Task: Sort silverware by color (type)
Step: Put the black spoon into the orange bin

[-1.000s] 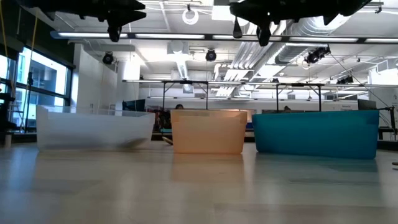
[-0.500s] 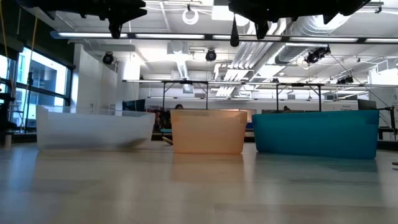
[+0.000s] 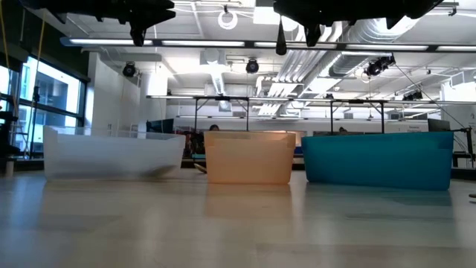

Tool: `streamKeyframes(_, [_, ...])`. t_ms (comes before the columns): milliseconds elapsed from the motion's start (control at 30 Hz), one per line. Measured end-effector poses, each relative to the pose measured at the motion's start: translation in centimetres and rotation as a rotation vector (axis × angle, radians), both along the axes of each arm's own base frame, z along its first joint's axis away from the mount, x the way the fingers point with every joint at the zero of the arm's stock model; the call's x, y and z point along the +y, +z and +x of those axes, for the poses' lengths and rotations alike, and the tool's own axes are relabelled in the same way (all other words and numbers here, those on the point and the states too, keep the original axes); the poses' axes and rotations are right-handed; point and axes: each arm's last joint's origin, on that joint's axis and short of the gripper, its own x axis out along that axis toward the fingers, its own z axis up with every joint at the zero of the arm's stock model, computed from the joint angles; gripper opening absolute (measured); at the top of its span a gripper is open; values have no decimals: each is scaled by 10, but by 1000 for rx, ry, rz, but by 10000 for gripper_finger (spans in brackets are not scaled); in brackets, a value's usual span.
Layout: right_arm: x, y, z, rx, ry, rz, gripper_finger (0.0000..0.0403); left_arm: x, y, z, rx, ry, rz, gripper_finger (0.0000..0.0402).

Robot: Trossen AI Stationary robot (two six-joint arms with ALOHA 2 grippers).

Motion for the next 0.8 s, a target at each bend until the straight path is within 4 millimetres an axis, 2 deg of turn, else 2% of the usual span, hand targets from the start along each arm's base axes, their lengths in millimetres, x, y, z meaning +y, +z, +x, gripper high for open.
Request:
streamKeyframes(267, [0, 1, 0, 1, 2, 1, 0, 0, 0, 0, 0, 0, -2, 86])
streamKeyframes(367, [-1, 9, 7, 20, 0, 27, 0, 0, 0, 0, -1, 0, -6, 86])
streamKeyframes(500, [-4, 22, 27, 127, -3, 67, 0, 0, 0, 0, -6, 15, -36, 85])
streamKeyframes(600, [-7, 24, 45, 228, -16, 97, 0, 1, 0, 0, -11, 27, -52, 86])
streamKeyframes(700, [-13, 19, 64, 326, -77, 185, 0, 1, 1, 0, -14, 30, -51, 85])
streamKeyframes(800, [-20, 5, 82, 414, -110, 288, 0, 1, 1, 0, -14, 30, -51, 86])
